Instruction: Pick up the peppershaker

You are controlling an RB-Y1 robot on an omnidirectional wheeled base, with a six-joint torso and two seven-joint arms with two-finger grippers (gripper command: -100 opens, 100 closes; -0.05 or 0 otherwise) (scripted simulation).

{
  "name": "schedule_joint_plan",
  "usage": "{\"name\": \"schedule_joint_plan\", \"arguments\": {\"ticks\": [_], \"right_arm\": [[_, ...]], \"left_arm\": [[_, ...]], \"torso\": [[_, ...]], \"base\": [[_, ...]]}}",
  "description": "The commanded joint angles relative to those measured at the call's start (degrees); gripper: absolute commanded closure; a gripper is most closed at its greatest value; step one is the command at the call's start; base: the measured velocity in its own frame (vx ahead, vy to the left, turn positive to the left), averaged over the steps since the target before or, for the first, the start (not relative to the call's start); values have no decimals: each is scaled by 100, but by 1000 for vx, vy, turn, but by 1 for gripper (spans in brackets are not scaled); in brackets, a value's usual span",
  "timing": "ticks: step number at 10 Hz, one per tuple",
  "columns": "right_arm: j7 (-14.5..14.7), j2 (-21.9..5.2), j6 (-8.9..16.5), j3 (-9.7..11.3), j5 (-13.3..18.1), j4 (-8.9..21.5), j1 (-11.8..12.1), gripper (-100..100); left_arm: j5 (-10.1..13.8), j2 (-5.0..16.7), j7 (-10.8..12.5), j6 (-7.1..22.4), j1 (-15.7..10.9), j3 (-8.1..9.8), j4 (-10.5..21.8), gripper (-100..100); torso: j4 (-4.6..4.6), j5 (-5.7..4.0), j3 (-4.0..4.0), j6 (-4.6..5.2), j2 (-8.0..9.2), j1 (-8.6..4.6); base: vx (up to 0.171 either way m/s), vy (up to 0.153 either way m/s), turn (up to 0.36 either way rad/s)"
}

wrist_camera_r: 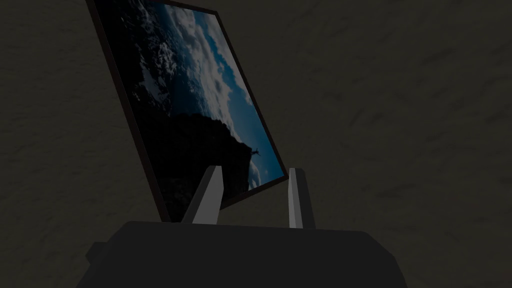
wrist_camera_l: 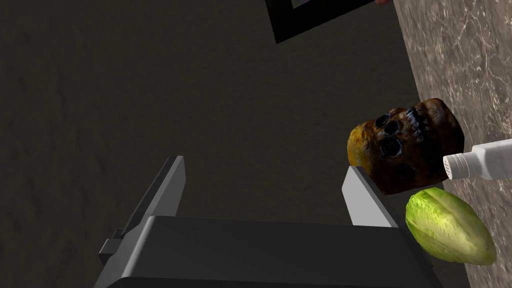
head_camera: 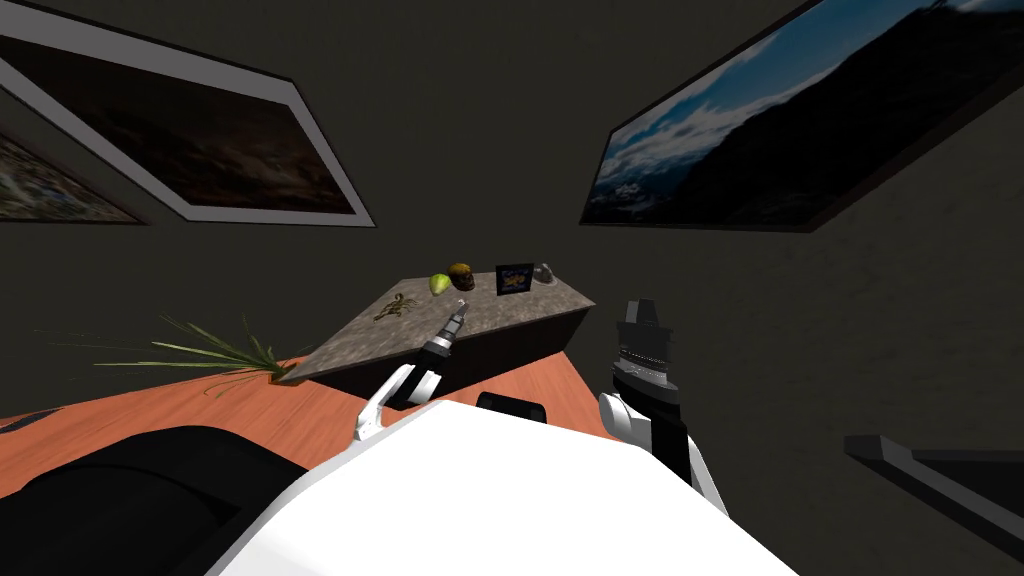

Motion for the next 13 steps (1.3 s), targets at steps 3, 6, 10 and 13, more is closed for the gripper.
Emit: {"name": "schedule_joint_plan", "arguments": {"ticks": [3,6,10,13], "right_arm": [[0,0,0,0,0,0,0,0],[0,0,0,0,0,0,0,0],[0,0,0,0,0,0,0,0],[0,-1,0,-1,0,0,1,0]], "left_arm": [[-84,345,-138,321,-31,-36,410,-100],[-158,635,-235,654,-83,-60,682,-100],[-260,961,-330,1019,-204,-65,1046,-100],[-358,1214,-383,1249,-349,-65,1348,-100]], "torso": [[0,1,1,1,1,1],[-1,0,-3,1,-5,-2],[-1,3,-4,0,-7,12],[-2,5,-7,-1,-12,21]], "base": [[-17,-54,-93],[0,-59,-80],[7,-30,-47],[21,-5,-30]]}}
